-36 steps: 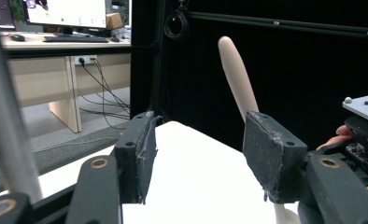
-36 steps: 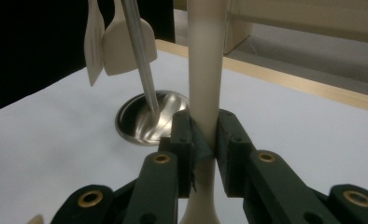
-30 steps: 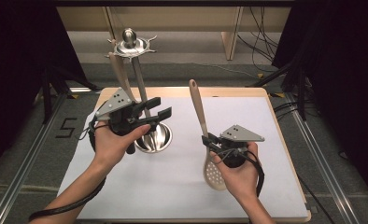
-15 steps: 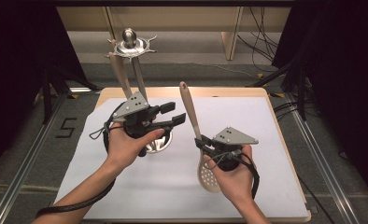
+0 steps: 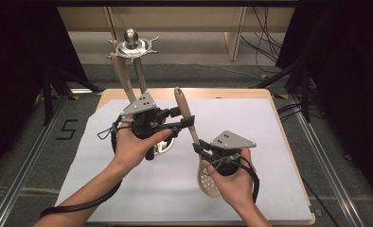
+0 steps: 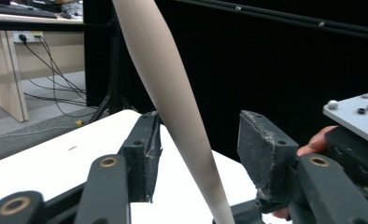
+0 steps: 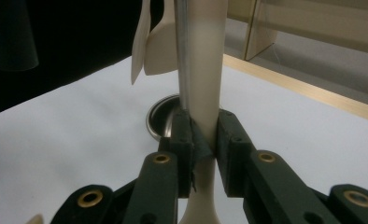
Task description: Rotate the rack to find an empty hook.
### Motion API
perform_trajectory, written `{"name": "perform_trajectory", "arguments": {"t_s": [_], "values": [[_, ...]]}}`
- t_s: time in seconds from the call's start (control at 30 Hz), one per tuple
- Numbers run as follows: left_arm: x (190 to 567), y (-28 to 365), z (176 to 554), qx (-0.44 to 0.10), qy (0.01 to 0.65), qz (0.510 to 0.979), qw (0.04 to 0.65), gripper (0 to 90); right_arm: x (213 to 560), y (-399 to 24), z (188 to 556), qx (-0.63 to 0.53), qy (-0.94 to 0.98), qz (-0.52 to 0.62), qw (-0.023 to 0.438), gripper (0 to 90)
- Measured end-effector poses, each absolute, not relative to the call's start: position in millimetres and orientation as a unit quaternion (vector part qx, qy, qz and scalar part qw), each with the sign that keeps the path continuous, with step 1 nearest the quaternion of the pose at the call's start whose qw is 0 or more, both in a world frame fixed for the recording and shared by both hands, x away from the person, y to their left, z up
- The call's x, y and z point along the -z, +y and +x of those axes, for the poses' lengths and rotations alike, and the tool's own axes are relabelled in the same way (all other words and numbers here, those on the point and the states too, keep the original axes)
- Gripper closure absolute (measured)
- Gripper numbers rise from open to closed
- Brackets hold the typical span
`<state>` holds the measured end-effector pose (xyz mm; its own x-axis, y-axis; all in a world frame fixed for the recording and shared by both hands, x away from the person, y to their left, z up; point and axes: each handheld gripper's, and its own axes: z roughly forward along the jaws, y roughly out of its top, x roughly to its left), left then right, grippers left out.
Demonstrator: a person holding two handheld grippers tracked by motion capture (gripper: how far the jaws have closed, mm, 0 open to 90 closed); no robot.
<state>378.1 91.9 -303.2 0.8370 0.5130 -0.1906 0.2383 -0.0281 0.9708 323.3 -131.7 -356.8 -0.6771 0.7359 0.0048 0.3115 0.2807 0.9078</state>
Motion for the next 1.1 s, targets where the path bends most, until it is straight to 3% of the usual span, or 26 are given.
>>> {"name": "perform_trajectory", "arguments": {"t_s": [0.23,0.47,0.77,1.1], "values": [[300,95,377,-0.112,0.25,0.71,0.649,66.1,358,-128,322,-0.502,0.772,0.33,0.208,79.0],[294,93,368,-0.086,0.217,0.716,0.658,72.5,359,-126,324,-0.511,0.781,0.303,0.193,77.9],[297,100,367,-0.079,0.187,0.739,0.642,73.4,351,-130,325,-0.528,0.794,0.251,0.168,65.9],[300,112,362,-0.036,0.163,0.739,0.653,73.4,346,-131,325,-0.549,0.795,0.22,0.131,63.5]]}}
